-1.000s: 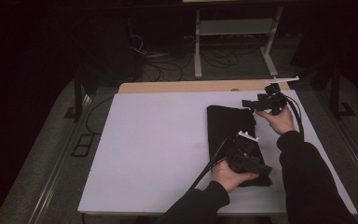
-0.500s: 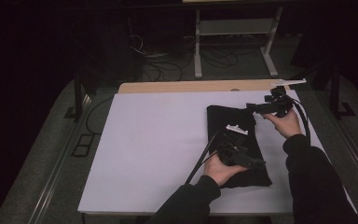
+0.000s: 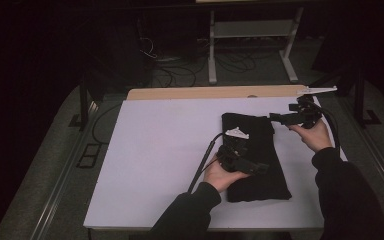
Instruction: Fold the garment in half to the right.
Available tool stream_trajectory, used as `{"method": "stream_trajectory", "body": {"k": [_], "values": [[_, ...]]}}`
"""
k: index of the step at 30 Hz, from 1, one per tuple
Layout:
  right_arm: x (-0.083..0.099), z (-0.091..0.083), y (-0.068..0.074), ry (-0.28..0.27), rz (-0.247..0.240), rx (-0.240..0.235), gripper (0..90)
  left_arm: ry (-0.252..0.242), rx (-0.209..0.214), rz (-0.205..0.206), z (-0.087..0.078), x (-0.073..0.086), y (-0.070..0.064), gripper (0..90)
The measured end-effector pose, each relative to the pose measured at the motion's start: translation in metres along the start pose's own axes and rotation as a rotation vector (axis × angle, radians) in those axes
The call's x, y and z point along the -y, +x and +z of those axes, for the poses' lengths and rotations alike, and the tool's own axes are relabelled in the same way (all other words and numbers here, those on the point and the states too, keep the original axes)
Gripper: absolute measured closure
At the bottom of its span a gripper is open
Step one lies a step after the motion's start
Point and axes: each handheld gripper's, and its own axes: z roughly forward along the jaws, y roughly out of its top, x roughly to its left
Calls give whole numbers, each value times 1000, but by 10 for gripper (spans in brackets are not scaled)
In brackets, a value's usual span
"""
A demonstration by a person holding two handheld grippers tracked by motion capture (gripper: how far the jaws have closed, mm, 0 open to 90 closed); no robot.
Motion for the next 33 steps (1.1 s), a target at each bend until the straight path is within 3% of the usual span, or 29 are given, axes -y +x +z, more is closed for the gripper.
{"method": "stream_trajectory", "body": {"k": [14, 24, 33], "values": [[5, -10, 5, 1, -20, -8, 0, -35, -74, -3, -33, 5, 15, 0], [8, -17, 10, -2, -33, -15, 0, -56, -91, -12, -54, 14, 26, 0], [11, -22, 18, -10, -51, -29, 0, -44, -123, -22, -68, 24, 34, 0]]}}
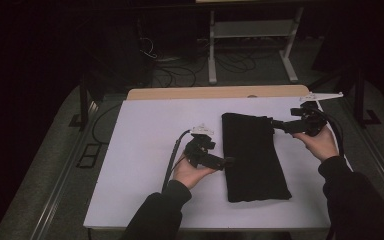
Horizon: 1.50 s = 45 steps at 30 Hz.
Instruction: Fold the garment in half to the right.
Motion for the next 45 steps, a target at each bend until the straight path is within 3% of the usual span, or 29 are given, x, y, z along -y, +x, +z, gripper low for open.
{"method": "stream_trajectory", "body": {"k": [14, 45], "values": [[13, -13, 5, -22, 0, -2, 0, -12, -29, -1, -24, 7, 9, 0], [37, -41, 17, -49, -7, -19, 0, -26, -99, -17, -69, 39, 31, 0]]}}
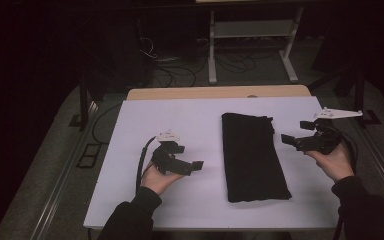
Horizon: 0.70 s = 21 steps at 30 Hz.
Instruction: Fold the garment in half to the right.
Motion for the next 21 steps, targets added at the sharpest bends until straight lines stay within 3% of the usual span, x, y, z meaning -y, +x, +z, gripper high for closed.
{"method": "stream_trajectory", "body": {"k": [21], "values": [[25, -15, 11, -8, -16, -16, 0, -43, -50, -26, -31, 24, 20, 0]]}}
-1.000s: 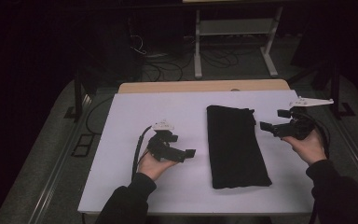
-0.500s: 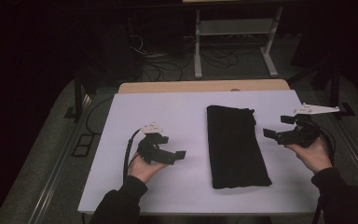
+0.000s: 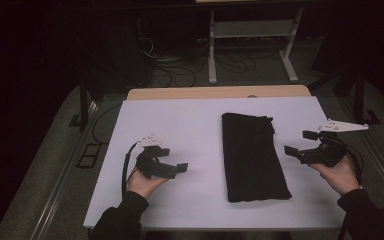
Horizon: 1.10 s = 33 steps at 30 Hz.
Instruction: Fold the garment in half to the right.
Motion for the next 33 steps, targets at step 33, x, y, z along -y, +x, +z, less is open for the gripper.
{"method": "stream_trajectory", "body": {"k": [33], "values": [[55, -25, 8, 1, -12, 51, 0, -110, -136, -68, -54, 43, 49, 0]]}}
